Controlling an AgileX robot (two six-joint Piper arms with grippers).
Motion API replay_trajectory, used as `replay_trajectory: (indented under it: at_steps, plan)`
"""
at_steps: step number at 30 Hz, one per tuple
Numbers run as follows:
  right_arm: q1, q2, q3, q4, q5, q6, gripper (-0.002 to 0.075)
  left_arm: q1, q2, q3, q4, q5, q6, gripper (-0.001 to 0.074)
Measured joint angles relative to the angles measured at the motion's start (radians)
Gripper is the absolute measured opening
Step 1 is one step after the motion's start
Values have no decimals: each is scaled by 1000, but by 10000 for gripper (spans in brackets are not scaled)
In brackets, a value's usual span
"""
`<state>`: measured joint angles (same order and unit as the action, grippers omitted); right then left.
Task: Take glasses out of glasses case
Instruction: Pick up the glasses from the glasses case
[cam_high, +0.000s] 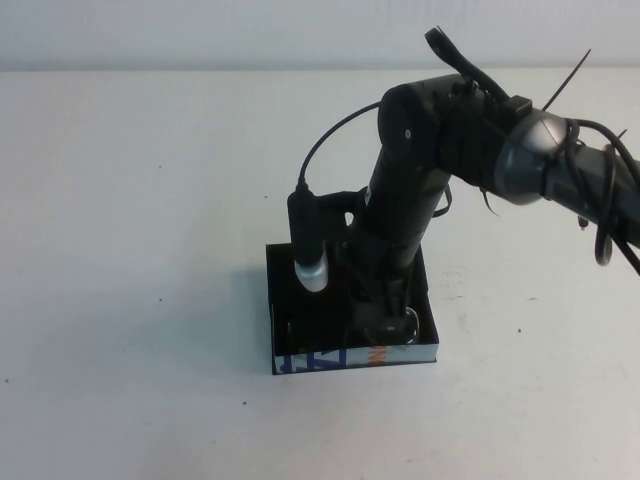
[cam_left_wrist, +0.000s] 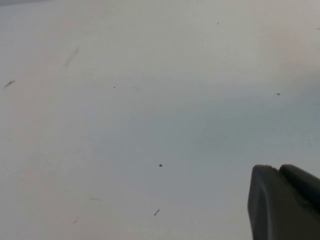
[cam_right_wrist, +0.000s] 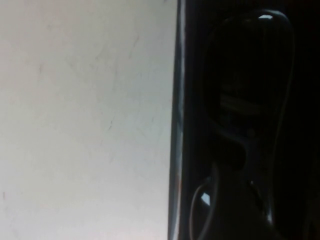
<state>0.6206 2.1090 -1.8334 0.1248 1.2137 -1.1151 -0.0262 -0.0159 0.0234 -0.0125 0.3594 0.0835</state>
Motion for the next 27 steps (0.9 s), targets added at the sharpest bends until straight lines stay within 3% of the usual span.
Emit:
replay_trajectory:
  at_steps: [11, 21, 24, 27]
  plan:
    - [0, 44, 2, -3, -42, 31, 292, 0, 0, 0, 0, 0, 0, -5]
    - [0, 70, 3, 5, -69, 59, 345, 0, 0, 0, 0, 0, 0, -5]
    - [0, 81, 3, 5, -67, 59, 321, 0, 0, 0, 0, 0, 0, -5]
    - [0, 83, 3, 5, -67, 59, 246, 0, 0, 0, 0, 0, 0, -5]
